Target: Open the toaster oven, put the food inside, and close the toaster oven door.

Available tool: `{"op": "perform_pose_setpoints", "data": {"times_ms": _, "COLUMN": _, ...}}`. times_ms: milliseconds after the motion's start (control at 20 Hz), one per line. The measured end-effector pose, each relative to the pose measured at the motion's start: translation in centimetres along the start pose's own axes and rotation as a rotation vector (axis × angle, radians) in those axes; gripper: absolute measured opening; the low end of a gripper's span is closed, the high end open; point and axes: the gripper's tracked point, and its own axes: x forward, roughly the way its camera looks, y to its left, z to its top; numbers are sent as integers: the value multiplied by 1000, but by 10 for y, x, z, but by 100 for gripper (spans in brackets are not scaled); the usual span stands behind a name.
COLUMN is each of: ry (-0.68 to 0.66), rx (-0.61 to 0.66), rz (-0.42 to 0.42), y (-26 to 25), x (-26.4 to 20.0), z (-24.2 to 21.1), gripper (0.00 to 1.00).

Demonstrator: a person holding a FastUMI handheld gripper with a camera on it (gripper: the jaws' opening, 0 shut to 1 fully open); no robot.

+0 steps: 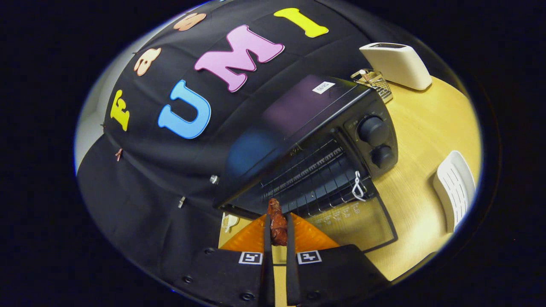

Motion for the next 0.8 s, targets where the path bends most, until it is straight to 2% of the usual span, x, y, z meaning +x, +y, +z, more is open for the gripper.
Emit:
{"op": "perform_pose_setpoints", "data": {"times_ms": 400, "ry": -43, "rx": 78, "rz": -44, "y": -19, "x": 70, "z": 5, "gripper": 15}}
{"op": "perform_pose_setpoints", "data": {"times_ms": 500, "ry": -64, "rx": 62, "rz": -63, "y": -21, "x": 77, "z": 9, "gripper": 15}}
{"op": "perform_pose_setpoints", "data": {"times_ms": 550, "ry": -69, "rx": 37, "rz": -88, "y": -23, "x": 79, "z": 12, "gripper": 18}}
{"op": "perform_pose_setpoints", "data": {"times_ms": 700, "ry": -48, "rx": -65, "rz": -171, "y": -35, "x": 73, "z": 6, "gripper": 63}}
{"op": "perform_pose_setpoints", "data": {"times_ms": 800, "ry": -55, "rx": -102, "rz": -186, "y": -35, "x": 66, "z": 7, "gripper": 92}}
